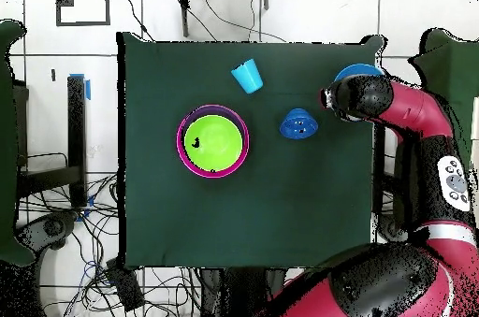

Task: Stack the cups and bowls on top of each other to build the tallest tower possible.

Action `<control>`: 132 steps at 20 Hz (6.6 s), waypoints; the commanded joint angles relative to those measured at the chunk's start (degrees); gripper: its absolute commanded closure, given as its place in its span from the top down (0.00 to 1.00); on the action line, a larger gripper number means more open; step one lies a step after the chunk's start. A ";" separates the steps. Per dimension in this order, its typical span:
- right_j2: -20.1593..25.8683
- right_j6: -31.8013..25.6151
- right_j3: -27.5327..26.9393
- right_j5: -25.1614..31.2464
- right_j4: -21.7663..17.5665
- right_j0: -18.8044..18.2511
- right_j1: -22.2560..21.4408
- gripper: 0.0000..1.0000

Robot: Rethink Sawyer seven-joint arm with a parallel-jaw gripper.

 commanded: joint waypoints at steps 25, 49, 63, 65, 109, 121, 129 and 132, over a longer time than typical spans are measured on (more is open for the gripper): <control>-9.33 13.37 17.30 5.82 4.73 13.58 -18.39 0.00; -19.79 21.59 24.98 13.93 11.36 26.53 -32.20 0.00; -24.38 27.81 30.01 10.90 13.28 32.04 -33.96 0.00; -24.79 28.52 30.24 10.08 13.46 32.59 -33.66 0.00; -27.97 46.08 31.76 -1.24 15.53 42.66 -25.91 0.00; -29.25 48.22 34.60 1.01 18.12 45.17 -29.09 0.00; -30.12 50.53 35.17 -0.26 19.92 47.27 -28.12 0.00; -30.35 51.30 34.58 -0.51 20.53 47.93 -27.34 0.00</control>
